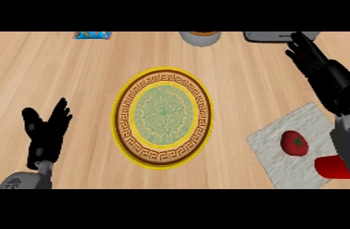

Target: Pick the tomato from the placemat and place it in the plate

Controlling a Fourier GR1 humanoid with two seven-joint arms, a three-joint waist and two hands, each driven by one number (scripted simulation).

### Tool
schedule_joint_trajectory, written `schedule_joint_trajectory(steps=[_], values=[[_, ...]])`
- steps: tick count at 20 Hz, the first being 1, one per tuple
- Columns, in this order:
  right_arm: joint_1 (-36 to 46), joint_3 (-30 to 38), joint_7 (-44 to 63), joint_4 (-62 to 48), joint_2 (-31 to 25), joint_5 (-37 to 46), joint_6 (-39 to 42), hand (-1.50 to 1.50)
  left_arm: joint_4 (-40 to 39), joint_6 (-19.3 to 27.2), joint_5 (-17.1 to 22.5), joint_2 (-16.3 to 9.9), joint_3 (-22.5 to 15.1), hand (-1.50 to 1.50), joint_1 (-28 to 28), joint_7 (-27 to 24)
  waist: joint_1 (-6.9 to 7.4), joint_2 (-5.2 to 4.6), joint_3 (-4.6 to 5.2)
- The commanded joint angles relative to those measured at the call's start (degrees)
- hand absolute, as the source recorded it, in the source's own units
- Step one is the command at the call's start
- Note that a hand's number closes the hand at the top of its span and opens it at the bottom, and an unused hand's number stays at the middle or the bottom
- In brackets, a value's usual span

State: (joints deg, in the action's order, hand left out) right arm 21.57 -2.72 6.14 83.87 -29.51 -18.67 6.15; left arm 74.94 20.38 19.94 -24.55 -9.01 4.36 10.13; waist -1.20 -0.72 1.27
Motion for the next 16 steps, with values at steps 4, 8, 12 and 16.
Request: schedule_joint_trajectory(steps=[4, 8, 12, 16], values=[[2.4, -5.3, -3.9, 1.3, 6.3, 3.9, -1.3, 1.50, 9.0, -4.9, -3.9, -4.1, -1.0, 0.00, 9.5, -5.8, 1.65, 0.93, -1.33], [0.6, -12.7, 0.2, -3.4, -8.6, 27.9, -5.4, 1.50, 11.0, -7.3, -3.5, -4.5, -1.3, 0.00, 11.2, -7.8, 0.49, 1.38, 0.00], [-10.6, -14.9, -4.2, -3.4, 9.6, 31.7, -26.3, -1.50, 14.3, -9.1, -3.1, -5.5, -0.8, 0.00, 11.4, -8.9, 0.59, 1.06, -1.40], [-16.0, -11.7, -16.2, -2.3, 17.3, 27.7, -33.7, -1.50, 13.2, -10.9, -2.6, -6.0, 0.4, 0.00, 11.3, -9.5, 0.55, 0.82, -1.36]])
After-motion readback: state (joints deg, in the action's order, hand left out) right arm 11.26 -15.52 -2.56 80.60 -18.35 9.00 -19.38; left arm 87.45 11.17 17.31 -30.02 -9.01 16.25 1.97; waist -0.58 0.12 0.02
